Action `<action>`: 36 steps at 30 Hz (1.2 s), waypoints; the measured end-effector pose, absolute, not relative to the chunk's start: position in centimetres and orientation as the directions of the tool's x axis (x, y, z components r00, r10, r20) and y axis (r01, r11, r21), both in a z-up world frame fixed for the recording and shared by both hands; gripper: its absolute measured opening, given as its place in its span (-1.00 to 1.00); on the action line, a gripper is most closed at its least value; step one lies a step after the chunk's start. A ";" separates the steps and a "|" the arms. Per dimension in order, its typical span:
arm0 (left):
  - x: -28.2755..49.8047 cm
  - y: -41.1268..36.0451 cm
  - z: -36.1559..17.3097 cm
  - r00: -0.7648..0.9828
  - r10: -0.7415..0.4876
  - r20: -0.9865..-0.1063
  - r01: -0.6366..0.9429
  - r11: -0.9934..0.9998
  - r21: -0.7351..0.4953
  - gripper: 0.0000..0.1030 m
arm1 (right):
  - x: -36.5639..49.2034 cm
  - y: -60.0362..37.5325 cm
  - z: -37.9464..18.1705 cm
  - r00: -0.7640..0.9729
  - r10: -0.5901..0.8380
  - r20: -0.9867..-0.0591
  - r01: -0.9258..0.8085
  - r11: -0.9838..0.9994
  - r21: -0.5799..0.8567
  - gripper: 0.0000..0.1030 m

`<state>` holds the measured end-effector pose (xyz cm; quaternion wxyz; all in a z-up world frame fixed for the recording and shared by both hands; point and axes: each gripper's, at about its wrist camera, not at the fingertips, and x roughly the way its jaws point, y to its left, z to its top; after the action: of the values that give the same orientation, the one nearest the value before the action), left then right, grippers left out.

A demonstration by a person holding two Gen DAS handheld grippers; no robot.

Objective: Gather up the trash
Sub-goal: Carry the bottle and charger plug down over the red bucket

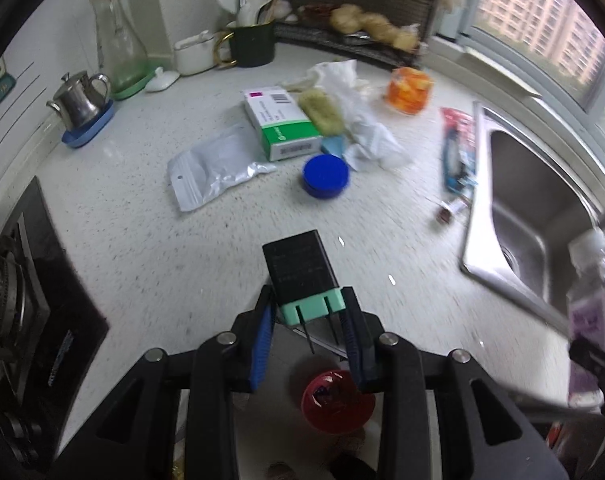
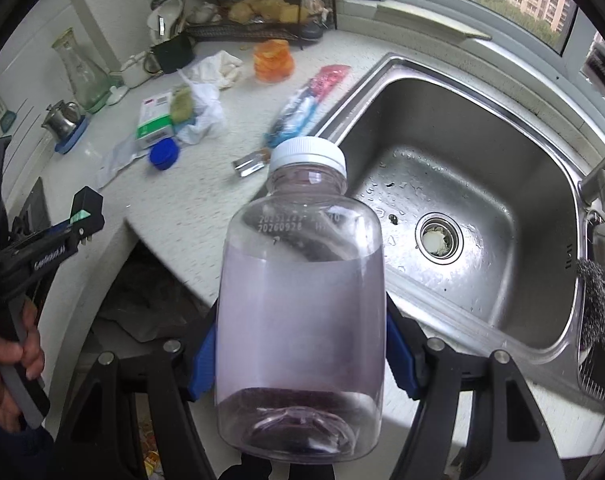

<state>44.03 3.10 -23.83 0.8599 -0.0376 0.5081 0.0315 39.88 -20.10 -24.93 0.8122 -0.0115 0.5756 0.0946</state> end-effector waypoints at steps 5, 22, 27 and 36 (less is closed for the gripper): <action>39.3 2.4 -23.2 0.478 -0.045 -0.877 -0.002 0.999 -0.052 -0.43 | 35.8 -18.5 -24.9 0.327 0.158 -0.932 -0.150 0.982 0.114 0.30; 30.8 -0.6 -33.5 0.370 -0.153 -0.916 0.183 0.979 -0.090 -0.43 | 24.9 -17.3 -34.9 0.240 0.119 -0.964 -0.050 0.993 0.110 0.30; 30.1 -1.3 -38.5 0.339 -0.146 -0.929 0.188 0.978 -0.085 -0.43 | 24.1 -17.0 -39.8 0.211 0.118 -0.970 -0.070 0.992 0.105 0.30; 29.8 -1.4 -49.4 0.277 -0.142 -0.950 0.141 0.984 -0.106 -0.43 | 24.2 -17.5 -50.6 0.124 0.142 -0.982 -0.116 0.985 0.128 0.30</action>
<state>29.82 -1.35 -49.37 0.7991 -0.0006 0.5946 -0.0887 24.24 -17.46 -50.60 0.7497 0.0099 0.6561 0.0862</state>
